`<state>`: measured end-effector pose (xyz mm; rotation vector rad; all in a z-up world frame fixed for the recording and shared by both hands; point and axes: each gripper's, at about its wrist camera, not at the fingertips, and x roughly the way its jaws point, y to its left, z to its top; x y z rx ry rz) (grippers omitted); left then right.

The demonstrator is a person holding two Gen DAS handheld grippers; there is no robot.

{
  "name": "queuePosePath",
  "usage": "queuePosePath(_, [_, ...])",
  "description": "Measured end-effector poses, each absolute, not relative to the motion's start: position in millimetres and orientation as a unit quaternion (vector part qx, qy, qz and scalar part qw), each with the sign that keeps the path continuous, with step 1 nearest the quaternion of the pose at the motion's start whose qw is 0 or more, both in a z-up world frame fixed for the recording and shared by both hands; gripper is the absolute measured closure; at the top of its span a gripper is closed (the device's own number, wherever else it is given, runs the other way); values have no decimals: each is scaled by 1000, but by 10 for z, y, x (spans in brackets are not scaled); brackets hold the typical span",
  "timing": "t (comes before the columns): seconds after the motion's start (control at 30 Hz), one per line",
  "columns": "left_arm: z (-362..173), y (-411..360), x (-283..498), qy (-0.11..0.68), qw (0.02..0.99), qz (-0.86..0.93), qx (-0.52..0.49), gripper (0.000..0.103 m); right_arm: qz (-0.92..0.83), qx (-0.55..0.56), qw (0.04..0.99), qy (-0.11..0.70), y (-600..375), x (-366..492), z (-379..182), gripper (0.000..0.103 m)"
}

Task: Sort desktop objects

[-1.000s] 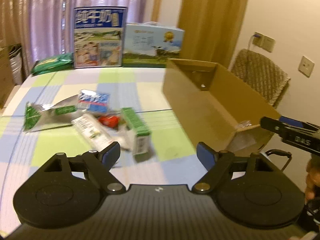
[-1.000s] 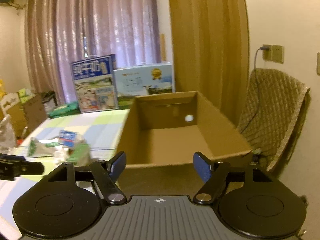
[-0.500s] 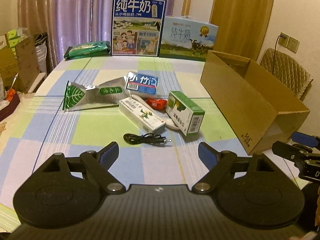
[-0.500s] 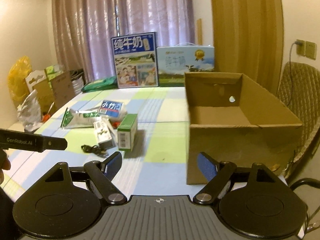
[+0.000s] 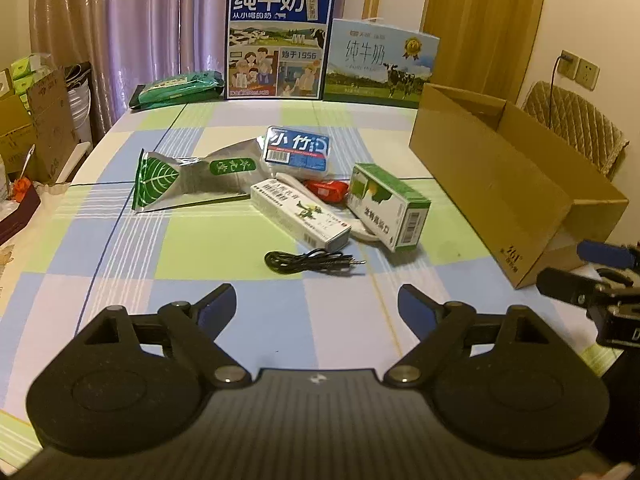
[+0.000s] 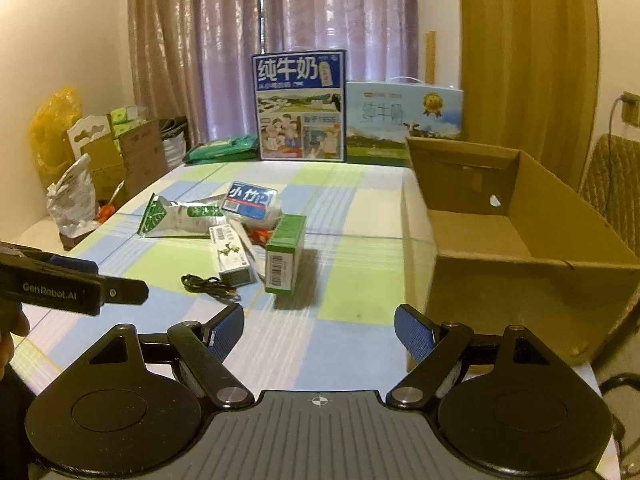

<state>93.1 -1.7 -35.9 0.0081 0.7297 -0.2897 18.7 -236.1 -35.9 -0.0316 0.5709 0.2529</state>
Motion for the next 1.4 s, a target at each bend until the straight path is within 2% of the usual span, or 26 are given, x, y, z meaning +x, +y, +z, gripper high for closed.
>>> queuePosePath(0.23, [-430, 54, 1031, 358, 923, -141, 21, 17, 153, -88, 949, 263, -2069, 353, -400, 23])
queuePosePath(0.6, [-608, 92, 1292, 366, 916, -156, 55, 17, 185, -304, 905, 232, -1621, 730, -863, 23])
queuePosePath(0.93, [-773, -27, 1619, 363, 906, -190, 110, 17, 199, -508, 818, 184, -1335, 952, -1397, 23])
queuePosePath(1.23, [-912, -5, 1704, 377, 900, -197, 95, 17, 196, -573, 780, 157, -1305, 1169, -1702, 24])
queuePosePath(1.27, [-928, -1, 1707, 379, 899, -197, 95, 17, 196, -573, 780, 155, -1306, 1182, -1711, 25])
queuePosePath(1.33, [-949, 4, 1712, 381, 899, -197, 92, 17, 194, -569, 783, 159, -1316, 1221, -1715, 33])
queuePosePath(1.37, [-957, 7, 1716, 382, 899, -197, 90, 17, 192, -565, 786, 163, -1317, 1235, -1700, 42])
queuePosePath(1.4, [-959, 12, 1716, 382, 899, -197, 89, 17, 190, -556, 791, 167, -1324, 1254, -1684, 43])
